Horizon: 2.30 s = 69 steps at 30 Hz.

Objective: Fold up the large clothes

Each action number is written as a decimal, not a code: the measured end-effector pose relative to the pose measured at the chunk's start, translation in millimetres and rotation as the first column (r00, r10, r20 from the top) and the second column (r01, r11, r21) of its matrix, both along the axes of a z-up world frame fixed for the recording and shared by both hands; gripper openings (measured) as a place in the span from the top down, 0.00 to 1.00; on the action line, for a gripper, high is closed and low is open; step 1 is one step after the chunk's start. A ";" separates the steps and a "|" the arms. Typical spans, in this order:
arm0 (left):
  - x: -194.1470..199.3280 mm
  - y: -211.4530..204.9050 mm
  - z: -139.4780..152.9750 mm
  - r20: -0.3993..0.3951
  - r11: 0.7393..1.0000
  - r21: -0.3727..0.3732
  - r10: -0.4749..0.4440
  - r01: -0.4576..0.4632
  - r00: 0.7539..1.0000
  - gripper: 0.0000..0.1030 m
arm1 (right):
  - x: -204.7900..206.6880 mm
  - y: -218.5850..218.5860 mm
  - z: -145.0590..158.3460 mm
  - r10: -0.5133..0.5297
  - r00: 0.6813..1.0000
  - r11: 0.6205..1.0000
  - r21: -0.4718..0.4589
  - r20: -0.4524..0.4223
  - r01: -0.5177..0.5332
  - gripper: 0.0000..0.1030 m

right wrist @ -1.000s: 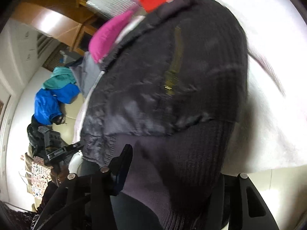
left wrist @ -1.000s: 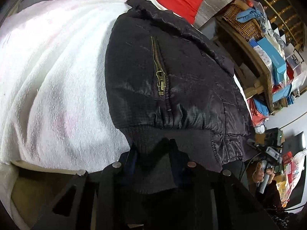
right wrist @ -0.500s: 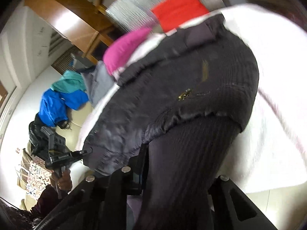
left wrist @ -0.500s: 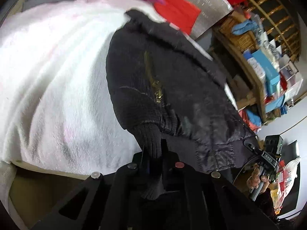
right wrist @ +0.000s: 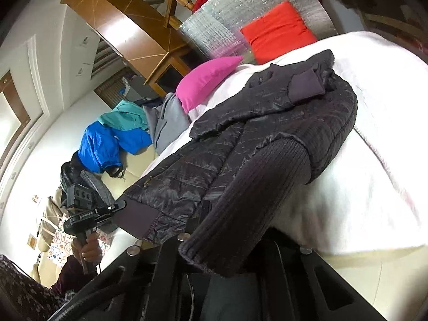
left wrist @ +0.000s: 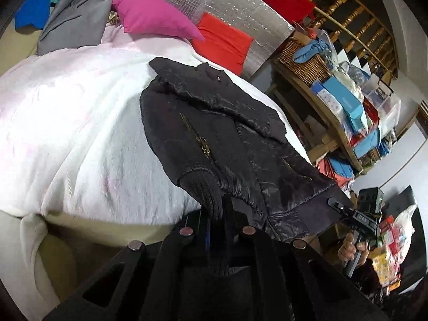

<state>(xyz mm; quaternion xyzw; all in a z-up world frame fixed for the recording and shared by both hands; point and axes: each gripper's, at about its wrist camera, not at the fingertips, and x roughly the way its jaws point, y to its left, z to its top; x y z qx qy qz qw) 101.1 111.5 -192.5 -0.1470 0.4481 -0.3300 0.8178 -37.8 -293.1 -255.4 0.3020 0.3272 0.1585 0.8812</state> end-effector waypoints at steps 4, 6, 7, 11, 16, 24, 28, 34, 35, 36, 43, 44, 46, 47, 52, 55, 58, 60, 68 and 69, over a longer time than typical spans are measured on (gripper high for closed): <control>5.8 -6.2 -32.7 -0.079 0.999 0.036 0.006 -0.003 0.997 0.92 | 3.0 -16.4 -34.1 -0.006 0.993 0.996 0.083 -0.118 0.016 0.84; 10.6 -11.1 -52.4 -0.114 0.996 0.085 -0.002 0.012 0.993 0.92 | 6.0 -24.8 -51.4 -0.011 0.983 0.993 0.115 -0.181 0.032 0.84; 13.3 -13.6 -63.6 -0.139 0.994 0.106 -0.008 0.023 0.990 0.92 | 7.6 -27.6 -58.3 -0.017 0.980 0.991 0.129 -0.200 0.043 0.83; 19.9 -15.9 -94.6 -0.233 0.993 0.109 -0.025 0.052 0.972 0.75 | 11.3 -39.9 -82.3 -0.065 0.958 0.979 0.167 -0.278 0.115 0.39; 19.3 -2.7 -124.8 -0.318 0.999 0.040 -0.008 0.022 0.948 0.41 | 14.1 -49.3 -97.2 -0.088 0.965 0.966 0.215 -0.248 0.143 0.49; 23.7 -17.1 -99.5 -0.226 0.999 0.010 -0.029 0.032 0.974 0.91 | 23.2 -38.3 -39.8 -0.070 0.995 0.974 0.210 -0.066 0.082 0.81; 32.8 -5.1 -62.6 -0.151 0.999 -0.052 -0.019 0.012 0.988 0.92 | 39.4 -36.6 -12.2 -0.064 0.998 0.977 0.205 -0.004 0.064 0.82; 76.2 -8.7 5.3 -0.028 0.998 -0.067 -0.024 0.022 0.999 0.91 | 68.0 -51.5 22.3 -0.093 0.992 0.976 0.204 0.088 0.073 0.83; 88.0 -15.2 16.8 -0.008 0.998 -0.064 -0.027 0.026 1.000 0.91 | 76.8 -56.7 30.1 -0.106 0.989 0.976 0.203 0.106 0.083 0.83; 98.4 -20.8 23.9 0.004 0.997 -0.066 -0.027 0.027 1.000 0.91 | 82.2 -67.7 35.8 -0.118 0.986 0.975 0.203 0.120 0.092 0.83; 197.1 -61.2 71.2 0.106 0.999 -0.038 -0.026 0.031 0.994 0.91 | 165.8 -111.0 68.5 -0.217 0.962 0.963 0.199 0.166 0.183 0.83; 210.2 -66.4 73.0 0.111 0.999 -0.031 -0.021 0.025 0.994 0.91 | 175.7 -114.5 69.8 -0.230 0.959 0.960 0.201 0.167 0.195 0.83; 244.4 -79.9 76.7 0.120 1.000 -0.012 -0.008 0.010 0.993 0.91 | 207.7 -127.8 71.4 -0.273 0.948 0.950 0.202 0.164 0.239 0.83; 260.1 -86.0 79.1 0.123 1.000 -0.002 -0.004 0.004 0.992 0.91 | 221.3 -133.6 70.7 -0.288 0.944 0.945 0.205 0.161 0.253 0.83; 325.7 -117.6 75.8 0.121 0.998 0.057 0.013 -0.020 0.993 0.91 | 287.0 -150.6 65.3 -0.339 0.928 0.933 0.184 0.154 0.310 0.84; 359.6 -130.2 69.1 0.106 0.997 0.064 0.030 -0.037 0.994 0.91 | 330.3 -159.4 56.7 -0.359 0.923 0.928 0.163 0.140 0.336 0.84; 397.1 -140.3 53.1 0.086 0.995 0.082 0.053 -0.060 0.995 0.91 | 370.8 -169.0 46.3 -0.366 0.924 0.927 0.138 0.111 0.350 0.84; 418.6 -148.7 40.1 0.070 0.992 0.103 0.067 -0.074 0.995 0.91 | 393.0 -173.4 38.4 -0.372 0.923 0.925 0.115 0.094 0.362 0.84; 488.4 -174.2 -18.0 0.001 0.981 0.159 0.117 -0.115 0.993 0.91 | 460.3 -198.3 -4.5 -0.410 0.912 0.910 0.064 0.007 0.409 0.84; 493.2 -175.8 -23.2 -0.005 0.980 0.158 0.123 -0.121 0.992 0.91 | 467.2 -203.6 -12.8 -0.419 0.908 0.905 0.076 -0.012 0.419 0.84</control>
